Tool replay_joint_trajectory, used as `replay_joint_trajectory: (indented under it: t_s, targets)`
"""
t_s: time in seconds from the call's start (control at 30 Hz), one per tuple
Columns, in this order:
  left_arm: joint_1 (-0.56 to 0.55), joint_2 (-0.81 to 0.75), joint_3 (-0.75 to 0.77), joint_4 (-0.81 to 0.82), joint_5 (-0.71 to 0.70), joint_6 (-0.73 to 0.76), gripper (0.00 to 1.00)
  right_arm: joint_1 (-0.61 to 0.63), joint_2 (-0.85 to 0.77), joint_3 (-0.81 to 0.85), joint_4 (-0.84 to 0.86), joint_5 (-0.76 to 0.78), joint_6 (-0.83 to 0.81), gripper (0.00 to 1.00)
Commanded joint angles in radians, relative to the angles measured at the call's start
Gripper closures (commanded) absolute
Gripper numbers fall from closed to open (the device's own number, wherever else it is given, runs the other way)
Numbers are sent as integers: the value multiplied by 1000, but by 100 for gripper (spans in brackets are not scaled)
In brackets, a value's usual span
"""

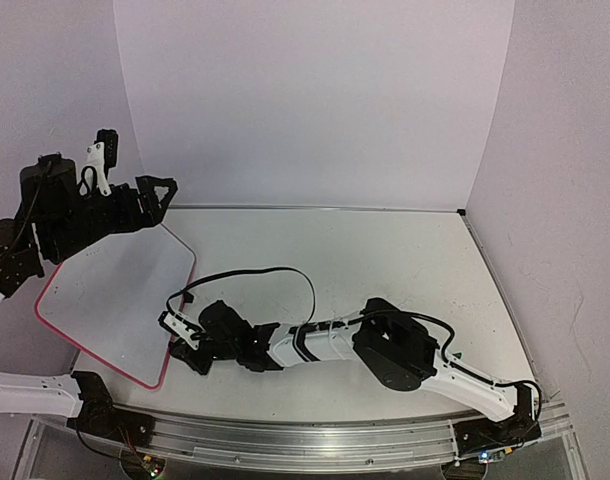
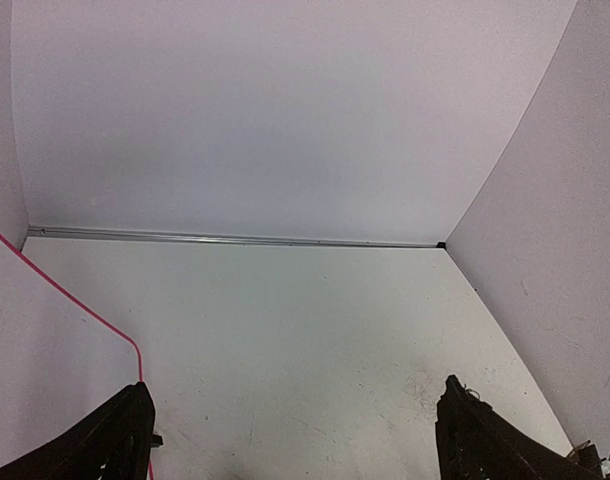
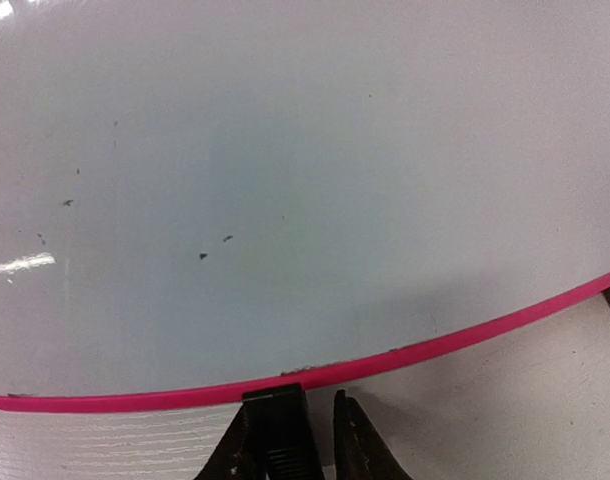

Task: Write a sentence on the whiteboard
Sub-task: Move the whiteboard stand to the center of the board.

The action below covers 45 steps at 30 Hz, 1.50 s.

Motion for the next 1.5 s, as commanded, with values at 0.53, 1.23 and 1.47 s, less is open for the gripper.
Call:
replay_joint_trajectory:
  t_s: [0.53,1.23,1.47]
  targets:
    - [1,64,-8,60,-19,3,0,5,-262,-392,57,307,15,100]
    - [1,178,23,163,58,13,0,-76,-704,-1100,22,924,507,100]
    - [1,195,-74,202,47,-36,1,-74,-711,-1098,-223,1031,833,100]
